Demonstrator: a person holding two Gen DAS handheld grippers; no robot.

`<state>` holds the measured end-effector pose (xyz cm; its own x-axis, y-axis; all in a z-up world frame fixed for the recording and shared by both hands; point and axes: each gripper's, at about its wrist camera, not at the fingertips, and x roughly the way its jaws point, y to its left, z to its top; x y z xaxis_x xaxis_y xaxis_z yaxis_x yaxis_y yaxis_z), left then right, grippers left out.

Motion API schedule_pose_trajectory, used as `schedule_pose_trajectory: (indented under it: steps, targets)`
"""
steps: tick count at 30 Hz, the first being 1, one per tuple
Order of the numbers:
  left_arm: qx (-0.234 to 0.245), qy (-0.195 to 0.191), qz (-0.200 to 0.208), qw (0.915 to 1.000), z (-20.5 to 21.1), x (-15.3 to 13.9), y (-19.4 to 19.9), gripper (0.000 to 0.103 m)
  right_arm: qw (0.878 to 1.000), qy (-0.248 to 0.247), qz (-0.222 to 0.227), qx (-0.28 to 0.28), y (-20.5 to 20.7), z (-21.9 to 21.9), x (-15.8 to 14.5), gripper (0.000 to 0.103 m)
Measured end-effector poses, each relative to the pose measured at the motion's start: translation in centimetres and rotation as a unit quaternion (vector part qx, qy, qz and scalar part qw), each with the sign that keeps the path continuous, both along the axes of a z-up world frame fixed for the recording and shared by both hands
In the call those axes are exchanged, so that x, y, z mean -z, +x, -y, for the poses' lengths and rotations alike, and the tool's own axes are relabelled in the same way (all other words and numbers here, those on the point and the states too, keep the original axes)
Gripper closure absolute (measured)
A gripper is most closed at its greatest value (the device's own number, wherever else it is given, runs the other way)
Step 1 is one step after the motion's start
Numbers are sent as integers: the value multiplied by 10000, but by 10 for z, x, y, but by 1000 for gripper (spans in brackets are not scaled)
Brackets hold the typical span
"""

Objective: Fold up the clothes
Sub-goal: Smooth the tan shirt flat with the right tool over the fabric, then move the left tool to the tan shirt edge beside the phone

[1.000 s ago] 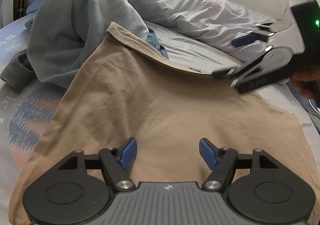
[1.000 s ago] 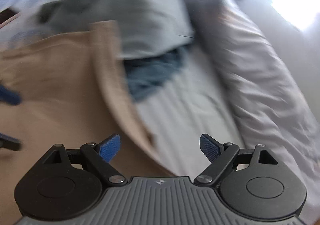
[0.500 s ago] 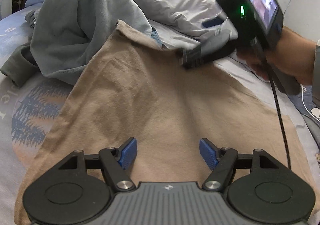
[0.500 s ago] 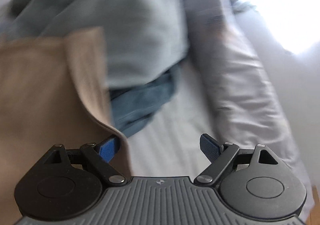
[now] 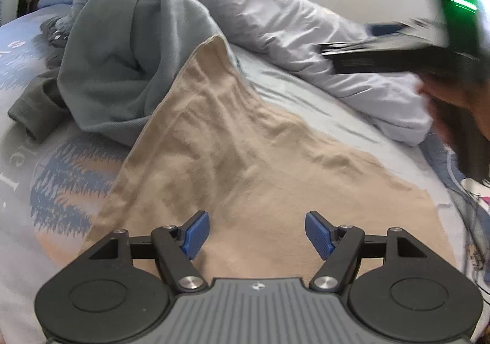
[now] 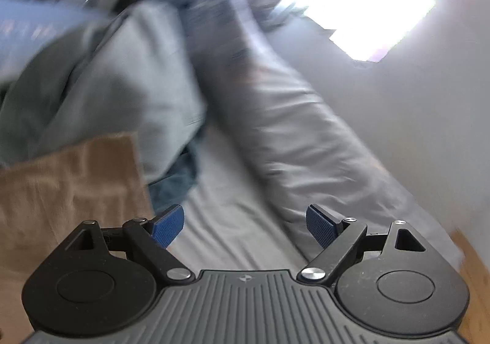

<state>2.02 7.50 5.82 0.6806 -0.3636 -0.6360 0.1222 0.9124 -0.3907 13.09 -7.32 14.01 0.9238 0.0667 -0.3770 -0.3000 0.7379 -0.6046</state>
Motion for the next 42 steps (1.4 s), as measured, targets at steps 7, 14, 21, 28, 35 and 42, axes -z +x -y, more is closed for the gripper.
schedule_pose_trajectory:
  steps: [7, 14, 21, 28, 35, 42]
  targets:
    - [195, -412, 313, 9985, -9, -12, -12, 34, 9918, 823, 362, 907, -129, 76, -29, 15]
    - [290, -568, 531, 9965, -16, -15, -38, 34, 9613, 2010, 404, 1840, -242, 119, -14, 14]
    - [128, -653, 754, 9949, -40, -18, -89, 33, 9395, 2887, 666, 1722, -297, 110, 18, 14]
    - [-328, -1165, 490, 9914, -65, -5, -153, 32, 9384, 3175, 670, 1183, -314, 77, 44, 14]
    - [-1283, -2221, -97, 9665, -102, 25, -162, 32, 9379, 3353, 512, 731, -313, 60, 46, 14]
    - [-2062, -3251, -404, 9220, -120, 51, -152, 33, 9328, 3567, 196, 482, -306, 46, 54, 14]
